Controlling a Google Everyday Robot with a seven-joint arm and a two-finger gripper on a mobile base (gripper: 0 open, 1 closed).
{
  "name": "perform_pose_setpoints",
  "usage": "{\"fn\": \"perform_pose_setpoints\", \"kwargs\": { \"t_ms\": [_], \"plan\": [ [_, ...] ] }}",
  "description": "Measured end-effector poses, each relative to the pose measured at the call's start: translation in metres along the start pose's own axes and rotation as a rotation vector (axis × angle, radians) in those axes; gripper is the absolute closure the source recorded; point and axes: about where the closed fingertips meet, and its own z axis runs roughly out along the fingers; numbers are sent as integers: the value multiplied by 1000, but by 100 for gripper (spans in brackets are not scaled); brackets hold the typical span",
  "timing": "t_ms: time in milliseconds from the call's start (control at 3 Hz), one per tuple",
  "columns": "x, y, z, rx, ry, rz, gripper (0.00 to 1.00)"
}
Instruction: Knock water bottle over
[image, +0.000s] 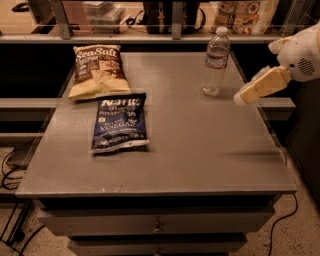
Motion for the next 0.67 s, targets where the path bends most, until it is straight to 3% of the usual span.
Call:
{"fn": "perform_pose_setpoints", "kwargs": {
  "t_ms": [333,667],
  "plan": [
    [-8,-2,27,-32,-79,33,0],
    [-15,-9,64,-89,-208,88,0]
  ]
}}
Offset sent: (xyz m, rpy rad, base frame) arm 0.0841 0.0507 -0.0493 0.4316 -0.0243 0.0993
